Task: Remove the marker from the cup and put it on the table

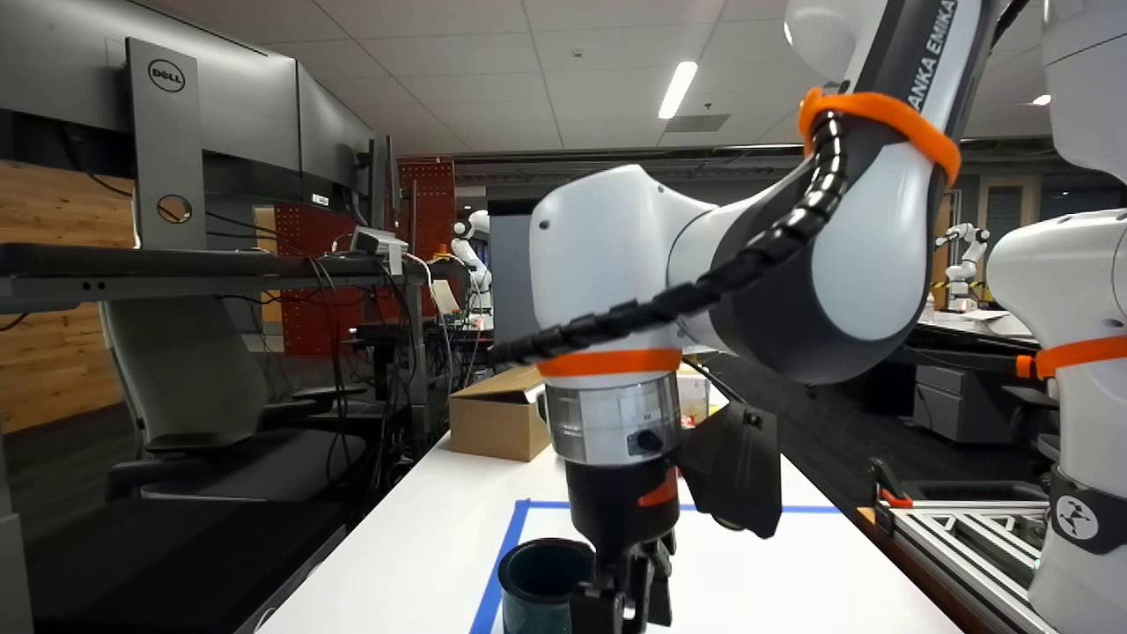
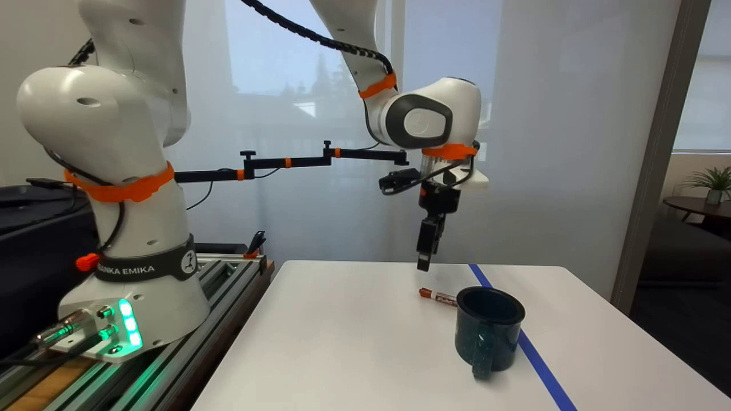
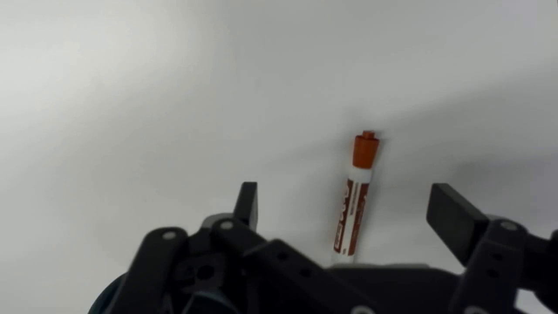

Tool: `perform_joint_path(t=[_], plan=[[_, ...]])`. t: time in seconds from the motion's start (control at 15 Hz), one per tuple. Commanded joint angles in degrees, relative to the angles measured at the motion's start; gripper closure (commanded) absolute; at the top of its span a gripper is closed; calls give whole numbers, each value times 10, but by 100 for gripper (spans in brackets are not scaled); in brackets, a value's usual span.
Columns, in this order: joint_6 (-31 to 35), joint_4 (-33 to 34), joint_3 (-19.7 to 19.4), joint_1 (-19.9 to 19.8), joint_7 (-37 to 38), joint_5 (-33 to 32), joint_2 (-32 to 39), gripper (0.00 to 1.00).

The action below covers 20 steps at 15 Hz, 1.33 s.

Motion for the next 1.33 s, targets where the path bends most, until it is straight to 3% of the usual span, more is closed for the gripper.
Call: perform_joint_path(t=[0.0, 0.27, 0.33, 1.27], plan=[[-39, -21, -5, 2, 65, -51, -97, 0], [-96, -17, 4, -34, 132, -112, -177, 0], [-67, 0, 15, -35, 98, -82, -124, 0], [-72, 2, 21, -42, 98, -85, -119, 0]])
